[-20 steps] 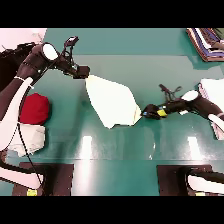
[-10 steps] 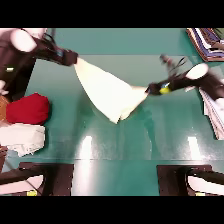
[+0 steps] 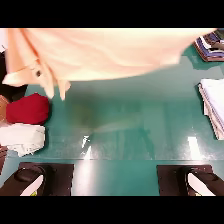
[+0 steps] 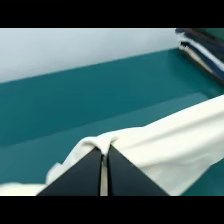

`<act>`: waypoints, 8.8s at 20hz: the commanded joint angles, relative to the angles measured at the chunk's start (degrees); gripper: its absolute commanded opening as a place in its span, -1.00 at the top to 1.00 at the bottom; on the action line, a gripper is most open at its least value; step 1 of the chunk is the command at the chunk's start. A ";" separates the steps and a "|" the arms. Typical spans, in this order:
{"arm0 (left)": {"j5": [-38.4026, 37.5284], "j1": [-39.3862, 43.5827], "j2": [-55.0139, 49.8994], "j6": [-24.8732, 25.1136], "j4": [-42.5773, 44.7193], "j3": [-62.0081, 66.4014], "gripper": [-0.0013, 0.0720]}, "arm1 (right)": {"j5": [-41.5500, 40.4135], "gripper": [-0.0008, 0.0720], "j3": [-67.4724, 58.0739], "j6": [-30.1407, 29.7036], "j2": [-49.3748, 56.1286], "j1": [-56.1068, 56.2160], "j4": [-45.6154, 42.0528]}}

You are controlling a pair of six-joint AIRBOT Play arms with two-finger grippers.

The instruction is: Fold the shirts.

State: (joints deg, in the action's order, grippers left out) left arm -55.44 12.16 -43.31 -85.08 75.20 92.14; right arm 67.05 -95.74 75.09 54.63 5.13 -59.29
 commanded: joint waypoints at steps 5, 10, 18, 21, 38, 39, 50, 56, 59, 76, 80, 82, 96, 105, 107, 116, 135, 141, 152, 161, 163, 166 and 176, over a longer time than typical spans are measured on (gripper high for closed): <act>-6.95 -0.07 4.15 -0.48 -2.36 -1.40 0.90 | 10.14 0.93 0.55 3.43 -7.61 -8.07 -0.83; -16.68 -0.04 -5.16 -0.26 -7.28 -15.58 0.90 | 11.19 0.93 25.53 4.59 -7.76 -2.49 -0.92; -11.87 12.39 -6.93 0.87 -9.81 -52.06 0.89 | 6.14 0.93 51.43 6.12 -7.76 1.90 -5.92; -10.67 12.50 -6.93 0.85 -12.55 -53.99 -0.29 | 5.73 0.93 52.17 6.12 -7.76 1.90 -6.10; -2.08 -16.68 -24.87 1.86 -5.99 -37.27 -0.40 | 2.29 0.93 52.17 6.54 -7.76 1.90 -4.74; -2.64 -16.68 -27.45 2.19 -6.84 -37.29 -0.40 | 2.34 0.93 52.17 6.54 -7.76 1.90 -4.74; -1.55 -16.68 -38.45 5.03 -13.84 -37.35 -0.39 | 2.34 0.93 52.17 6.64 -7.76 1.92 -4.72; -2.84 -16.68 -35.56 4.42 -13.99 -31.74 0.90 | 1.84 0.93 49.07 6.93 -7.76 1.90 -5.49; -2.47 -16.68 -26.97 4.52 -13.66 -23.15 0.90 | 1.64 0.93 40.50 6.93 -7.76 1.90 -9.11; -12.11 -16.68 -4.37 1.25 -11.74 21.22 0.90 | 23.28 0.93 1.42 10.32 -9.51 1.90 -21.86; -10.67 -16.68 -11.19 1.07 -7.78 19.39 0.90 | 26.27 0.93 0.87 13.77 -3.13 1.92 -21.75; -12.79 -16.65 -18.27 0.98 -7.17 19.39 0.90 | 26.64 0.93 1.90 14.78 1.95 1.92 -21.27; -9.29 -16.70 -59.54 1.05 -13.42 18.05 0.71 | 0.48 0.93 12.74 15.91 35.50 1.90 -14.47; -29.40 -18.58 -54.53 -3.04 2.19 17.03 -0.68 | 4.72 -0.08 11.47 12.28 30.49 1.88 -13.84; -28.98 -18.56 -49.55 -2.89 2.19 10.80 -0.68 | 4.96 -0.08 16.72 10.45 25.35 1.90 -13.86; -14.91 -18.56 -11.52 -5.60 1.11 -48.83 -0.68 | 2.99 -0.06 28.98 9.86 8.55 1.90 -13.84; 11.37 -10.86 -12.37 -4.50 -16.81 -64.65 0.34 | 9.27 -0.06 28.98 9.90 7.43 0.76 -12.68; 6.10 -10.86 -11.85 -4.39 -15.54 -55.17 0.89 | 14.47 -0.06 38.95 9.88 4.28 -14.47 -12.44; 3.96 -10.84 -11.87 -2.95 -15.82 -50.84 0.89 | 2.12 -0.36 59.10 0.26 15.58 -23.12 13.68; -0.76 -10.86 -11.80 -2.95 -15.52 -49.55 0.90 | 0.48 0.93 52.26 0.28 17.25 -12.22 6.47; -3.85 -10.86 -11.02 -2.95 -15.02 -44.76 0.90 | 0.63 0.93 48.74 0.28 11.89 -12.26 6.54; -5.55 -10.86 -5.60 -2.97 -13.46 -31.91 0.90 | 0.48 0.93 37.88 0.28 2.45 -12.26 6.56; -14.36 -10.86 0.28 -3.67 -12.17 23.61 0.90 | 1.70 0.93 0.70 3.74 -14.84 -12.26 -10.01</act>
State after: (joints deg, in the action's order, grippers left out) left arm -67.53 1.37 -43.55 -88.12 62.46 102.19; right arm 67.90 -86.89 76.18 43.86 -7.16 -60.90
